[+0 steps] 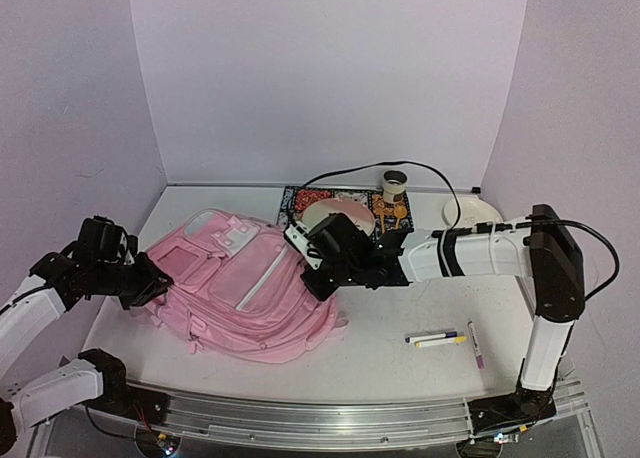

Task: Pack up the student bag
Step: Rotate the student bag at the center of the board, then hold the student bag at the center of the board.

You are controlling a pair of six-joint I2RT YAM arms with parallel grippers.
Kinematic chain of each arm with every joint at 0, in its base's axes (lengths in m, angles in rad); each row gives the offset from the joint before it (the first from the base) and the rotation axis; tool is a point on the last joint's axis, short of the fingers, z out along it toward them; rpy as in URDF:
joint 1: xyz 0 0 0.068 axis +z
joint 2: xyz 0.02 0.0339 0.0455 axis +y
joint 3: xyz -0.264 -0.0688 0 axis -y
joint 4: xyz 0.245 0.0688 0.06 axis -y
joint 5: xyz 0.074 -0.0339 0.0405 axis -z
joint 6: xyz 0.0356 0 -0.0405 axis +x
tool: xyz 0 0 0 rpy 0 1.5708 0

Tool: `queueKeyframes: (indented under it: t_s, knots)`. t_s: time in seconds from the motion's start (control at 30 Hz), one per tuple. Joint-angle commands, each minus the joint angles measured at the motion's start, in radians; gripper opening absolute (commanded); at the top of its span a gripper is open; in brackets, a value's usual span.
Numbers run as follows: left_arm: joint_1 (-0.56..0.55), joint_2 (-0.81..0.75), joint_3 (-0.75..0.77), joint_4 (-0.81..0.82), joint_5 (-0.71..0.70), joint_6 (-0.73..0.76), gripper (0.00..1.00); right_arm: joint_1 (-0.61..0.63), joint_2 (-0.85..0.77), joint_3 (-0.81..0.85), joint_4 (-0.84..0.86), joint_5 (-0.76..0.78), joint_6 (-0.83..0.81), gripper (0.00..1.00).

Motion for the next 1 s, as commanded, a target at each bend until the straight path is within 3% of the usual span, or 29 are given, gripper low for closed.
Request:
queueKeyframes:
  t_s: [0.0,0.07,0.23,0.4,0.57,0.73,0.97]
  knots:
    - [-0.012,0.012,0.134,-0.027,0.056,0.105,0.39,0.007,0.010,0.027,0.051,0.010,-0.036,0.00]
    - [-0.012,0.060,0.206,-0.051,0.020,0.169,0.47,0.007,0.004,0.015,0.051,0.003,-0.036,0.00]
    - [-0.012,0.225,0.378,-0.067,-0.082,0.295,0.57,0.007,-0.019,-0.028,0.050,-0.007,-0.035,0.00]
    - [-0.034,0.422,0.480,-0.031,-0.100,0.371,0.59,0.007,-0.039,-0.049,0.049,-0.018,-0.036,0.00]
    - [-0.173,0.561,0.577,0.015,-0.233,0.397,0.62,0.007,-0.043,-0.051,0.049,-0.034,-0.035,0.00]
    - [-0.233,0.717,0.657,0.041,-0.336,0.414,0.63,0.007,-0.036,-0.044,0.049,-0.049,-0.067,0.00]
    - [-0.323,0.919,0.801,0.059,-0.374,0.423,0.63,0.007,-0.030,-0.044,0.050,-0.065,-0.071,0.00]
